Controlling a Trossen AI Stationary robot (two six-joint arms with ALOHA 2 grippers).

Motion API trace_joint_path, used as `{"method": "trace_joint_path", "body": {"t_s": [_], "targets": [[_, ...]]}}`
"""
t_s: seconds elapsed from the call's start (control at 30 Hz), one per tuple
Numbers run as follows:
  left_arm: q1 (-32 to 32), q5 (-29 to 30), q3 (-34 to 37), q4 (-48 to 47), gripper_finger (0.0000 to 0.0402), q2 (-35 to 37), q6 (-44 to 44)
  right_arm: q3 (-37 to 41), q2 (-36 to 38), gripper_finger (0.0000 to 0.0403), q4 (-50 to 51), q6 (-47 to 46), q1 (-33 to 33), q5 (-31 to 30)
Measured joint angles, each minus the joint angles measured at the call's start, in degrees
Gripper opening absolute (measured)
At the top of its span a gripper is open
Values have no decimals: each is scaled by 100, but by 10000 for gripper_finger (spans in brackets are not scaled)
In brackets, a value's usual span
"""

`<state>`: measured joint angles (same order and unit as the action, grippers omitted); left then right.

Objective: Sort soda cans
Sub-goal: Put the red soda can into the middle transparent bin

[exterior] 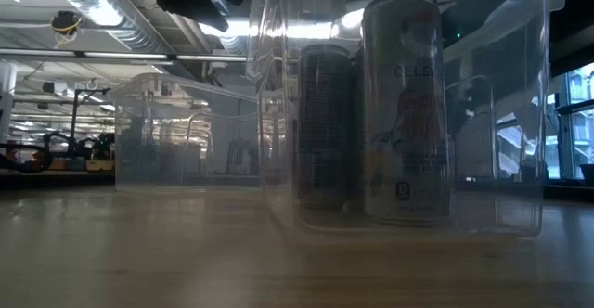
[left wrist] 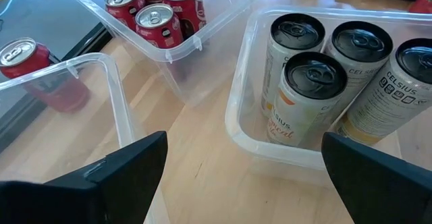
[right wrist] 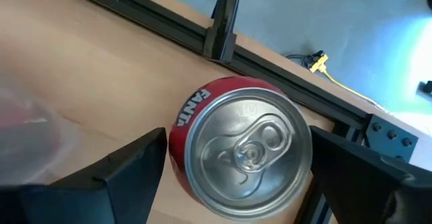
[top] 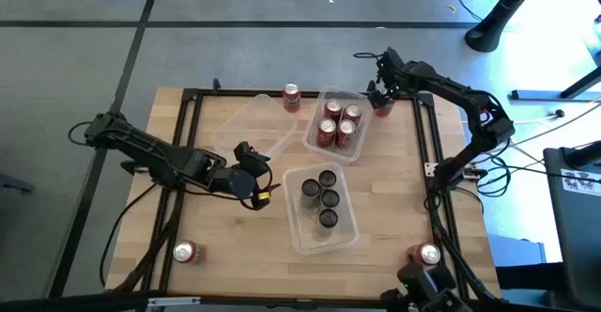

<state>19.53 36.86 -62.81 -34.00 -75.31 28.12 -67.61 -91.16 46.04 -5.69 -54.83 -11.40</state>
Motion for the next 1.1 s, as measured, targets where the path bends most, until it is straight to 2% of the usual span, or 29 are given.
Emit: {"method": "trace_joint_path", "body": {"t_s": [0.2,0.4,0.5,0.9,1.1], "targets": [[0,0,0,2,379,0,6,-7,-39,338,-15,7,-4,51],[0,0,2,4,379,0,144,-13,-39,288,-20,8,-2,58],[0,0,2,4,379,0,203,-15,-39,278,-35,7,-1,116],[0,0,2,11,379,4,296,-15,-41,290,-18,15,5,105],[0,0,2,13,379,7,317,-11,-47,333,36,-31,5,143]]}}
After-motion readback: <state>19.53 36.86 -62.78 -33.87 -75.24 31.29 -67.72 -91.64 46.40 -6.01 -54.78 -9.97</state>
